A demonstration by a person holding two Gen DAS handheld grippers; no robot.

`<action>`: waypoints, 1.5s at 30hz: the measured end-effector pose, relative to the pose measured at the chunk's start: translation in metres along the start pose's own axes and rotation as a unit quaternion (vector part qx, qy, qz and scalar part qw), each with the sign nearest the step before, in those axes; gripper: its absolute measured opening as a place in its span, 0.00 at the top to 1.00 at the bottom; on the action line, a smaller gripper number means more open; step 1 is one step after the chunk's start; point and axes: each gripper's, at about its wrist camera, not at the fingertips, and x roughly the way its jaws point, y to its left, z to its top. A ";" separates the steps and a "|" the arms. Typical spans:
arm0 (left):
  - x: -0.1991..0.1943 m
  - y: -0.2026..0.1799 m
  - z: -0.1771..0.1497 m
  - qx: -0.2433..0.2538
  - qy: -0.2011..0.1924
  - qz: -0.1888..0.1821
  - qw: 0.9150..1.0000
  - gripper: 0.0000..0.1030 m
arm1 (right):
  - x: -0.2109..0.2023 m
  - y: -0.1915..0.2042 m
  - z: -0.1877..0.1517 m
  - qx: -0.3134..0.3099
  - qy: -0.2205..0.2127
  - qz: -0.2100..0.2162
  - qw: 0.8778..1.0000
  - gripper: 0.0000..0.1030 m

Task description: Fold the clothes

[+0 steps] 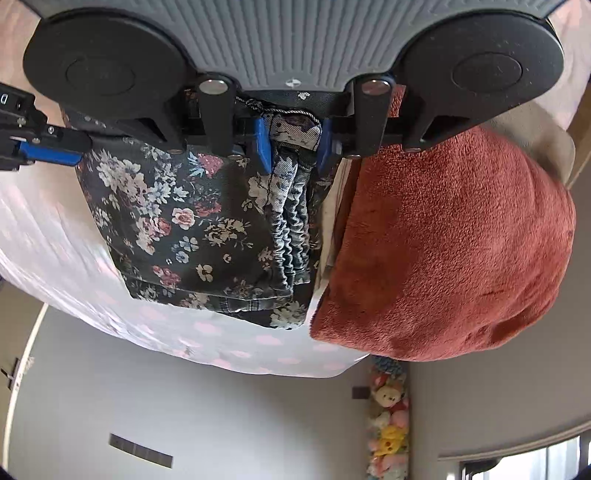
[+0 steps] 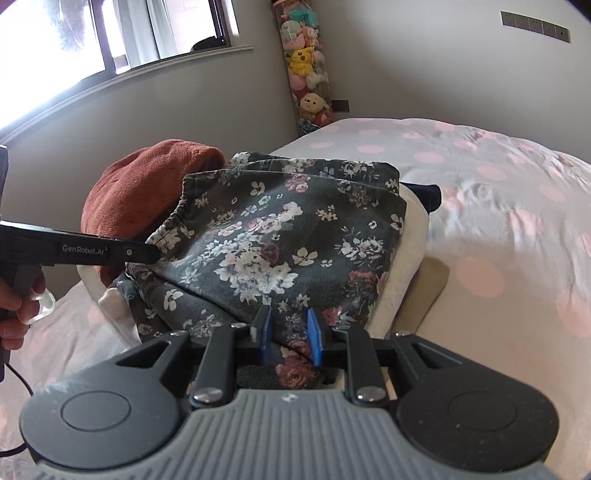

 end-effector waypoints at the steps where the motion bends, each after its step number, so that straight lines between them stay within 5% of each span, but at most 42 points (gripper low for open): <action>1: -0.007 -0.003 0.000 -0.001 -0.005 0.002 1.000 0.75 | -0.002 0.000 0.003 0.003 0.001 -0.001 1.000 0.75; 3: -0.021 -0.009 0.000 -0.004 -0.014 0.007 1.000 0.75 | -0.015 0.000 0.008 0.012 -0.005 0.002 1.000 0.70; 6: -0.042 -0.018 0.000 -0.007 -0.027 0.014 1.000 0.73 | -0.049 0.004 0.011 0.006 -0.039 -0.007 0.999 0.41; 8: -0.060 -0.029 -0.003 -0.014 -0.033 0.019 0.999 0.69 | -0.073 0.009 0.011 0.000 -0.055 -0.008 0.998 0.32; 10: -0.083 -0.043 -0.008 -0.029 -0.042 0.016 0.999 0.51 | -0.096 0.016 0.009 -0.001 -0.065 -0.029 0.997 0.19; 12: -0.106 -0.056 -0.015 -0.035 -0.058 0.020 0.997 0.47 | -0.120 0.023 0.004 -0.001 -0.085 -0.044 0.995 0.09; 20: -0.175 -0.102 -0.044 -0.058 -0.097 0.043 0.993 0.27 | -0.199 0.033 -0.025 0.005 -0.120 -0.040 0.992 0.07; 34: -0.228 -0.154 -0.086 -0.089 -0.127 0.088 0.984 0.27 | -0.281 0.036 -0.076 0.008 -0.140 -0.071 0.988 0.07; 45: -0.236 -0.178 -0.125 -0.096 -0.129 0.105 0.981 0.26 | -0.287 0.031 -0.112 0.013 -0.130 -0.071 0.989 0.07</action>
